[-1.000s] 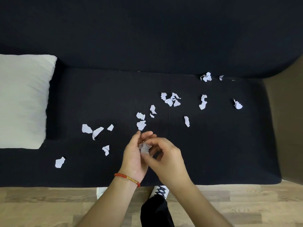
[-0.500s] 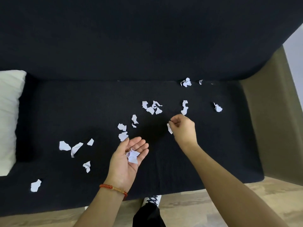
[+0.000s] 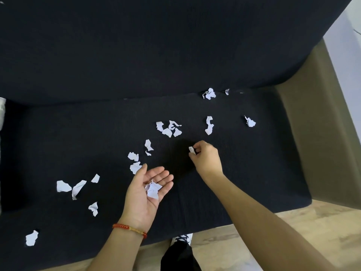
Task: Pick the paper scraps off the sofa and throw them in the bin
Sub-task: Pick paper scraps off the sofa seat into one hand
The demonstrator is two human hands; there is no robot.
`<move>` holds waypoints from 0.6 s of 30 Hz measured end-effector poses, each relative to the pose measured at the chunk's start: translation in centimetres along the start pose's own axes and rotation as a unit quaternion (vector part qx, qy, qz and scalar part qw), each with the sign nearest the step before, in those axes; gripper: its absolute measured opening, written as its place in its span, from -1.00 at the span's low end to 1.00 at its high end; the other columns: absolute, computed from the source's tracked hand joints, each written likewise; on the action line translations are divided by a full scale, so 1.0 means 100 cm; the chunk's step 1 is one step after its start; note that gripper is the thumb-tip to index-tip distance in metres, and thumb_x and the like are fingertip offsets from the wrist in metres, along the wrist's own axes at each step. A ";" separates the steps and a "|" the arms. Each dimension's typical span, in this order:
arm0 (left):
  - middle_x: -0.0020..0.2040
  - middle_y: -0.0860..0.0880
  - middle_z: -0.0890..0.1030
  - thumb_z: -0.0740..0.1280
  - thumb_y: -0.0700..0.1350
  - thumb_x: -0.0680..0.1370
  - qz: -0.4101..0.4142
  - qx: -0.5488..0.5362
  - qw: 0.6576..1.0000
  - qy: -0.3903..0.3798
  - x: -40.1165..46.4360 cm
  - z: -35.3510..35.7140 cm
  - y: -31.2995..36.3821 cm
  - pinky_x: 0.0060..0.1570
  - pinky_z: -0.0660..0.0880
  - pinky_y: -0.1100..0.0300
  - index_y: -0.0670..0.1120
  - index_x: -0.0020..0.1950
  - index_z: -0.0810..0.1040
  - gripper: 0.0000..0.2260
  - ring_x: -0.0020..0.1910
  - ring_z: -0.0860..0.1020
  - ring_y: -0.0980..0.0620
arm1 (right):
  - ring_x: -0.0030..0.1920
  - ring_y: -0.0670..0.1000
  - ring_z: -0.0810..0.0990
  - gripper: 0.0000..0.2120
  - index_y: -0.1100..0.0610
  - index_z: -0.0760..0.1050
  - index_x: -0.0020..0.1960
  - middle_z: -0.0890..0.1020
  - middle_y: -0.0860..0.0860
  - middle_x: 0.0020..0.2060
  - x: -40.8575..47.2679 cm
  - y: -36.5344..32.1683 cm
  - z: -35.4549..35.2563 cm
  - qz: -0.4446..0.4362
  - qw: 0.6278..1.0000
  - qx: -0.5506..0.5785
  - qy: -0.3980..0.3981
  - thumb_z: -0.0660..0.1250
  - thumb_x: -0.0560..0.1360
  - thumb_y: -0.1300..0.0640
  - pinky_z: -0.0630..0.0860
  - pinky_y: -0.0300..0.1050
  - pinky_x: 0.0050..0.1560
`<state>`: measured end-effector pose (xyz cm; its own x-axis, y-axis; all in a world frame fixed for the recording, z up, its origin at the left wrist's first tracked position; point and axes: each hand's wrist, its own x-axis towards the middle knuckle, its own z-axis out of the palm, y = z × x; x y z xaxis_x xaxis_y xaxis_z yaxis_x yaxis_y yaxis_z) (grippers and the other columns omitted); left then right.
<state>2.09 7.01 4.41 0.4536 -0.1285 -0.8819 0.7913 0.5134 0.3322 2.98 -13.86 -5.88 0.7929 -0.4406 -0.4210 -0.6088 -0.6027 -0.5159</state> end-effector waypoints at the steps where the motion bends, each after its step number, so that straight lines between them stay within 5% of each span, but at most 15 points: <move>1: -0.09 -0.22 0.75 0.24 0.00 0.71 0.000 0.003 1.000 -0.001 0.000 0.000 -0.001 -0.04 0.72 0.03 -0.30 0.05 0.67 -0.62 -0.08 0.77 -0.14 | -0.07 0.00 0.65 -0.80 0.11 0.60 0.20 0.65 0.02 0.04 0.000 0.000 0.002 -0.003 1.000 -0.008 0.001 0.45 0.59 0.13 0.68 -0.03 -0.09; 8: -0.06 -0.19 0.77 0.20 -0.04 0.74 0.002 0.000 1.000 0.031 -0.003 -0.002 -0.015 -0.03 0.72 0.06 -0.28 0.13 0.65 -0.65 -0.04 0.77 -0.12 | -0.10 -0.03 0.66 -0.84 0.11 0.60 0.18 0.65 -0.03 -0.05 -0.006 -0.001 0.000 0.020 0.999 0.037 0.005 0.42 0.61 0.12 0.69 -0.03 -0.11; 13: -0.07 -0.17 0.77 0.20 -0.05 0.74 0.012 0.002 0.998 0.058 -0.005 -0.008 -0.017 0.06 0.63 0.00 -0.26 0.12 0.67 -0.66 0.03 0.75 -0.14 | -0.11 -0.11 0.66 -0.90 0.07 0.64 0.07 0.68 -0.07 -0.09 -0.033 -0.020 -0.015 0.043 0.983 0.176 0.012 0.49 0.57 0.11 0.56 -0.39 -0.21; 18: -0.08 -0.15 0.74 0.19 -0.04 0.74 0.037 0.014 0.996 0.077 -0.004 -0.006 -0.013 0.10 0.61 0.00 -0.23 0.16 0.67 -0.66 0.04 0.72 -0.13 | -0.13 -0.16 0.69 -0.90 0.01 0.67 0.00 0.72 -0.08 -0.16 -0.086 -0.058 -0.027 0.001 0.963 0.268 -0.011 0.53 0.55 0.02 0.63 -0.30 -0.08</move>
<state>0.65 6.85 4.10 0.4451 0.0420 -0.8945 0.7694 0.4931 0.4061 -0.24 -8.36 2.77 0.7950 -0.4235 -0.4343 -0.5404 -0.1691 -0.8242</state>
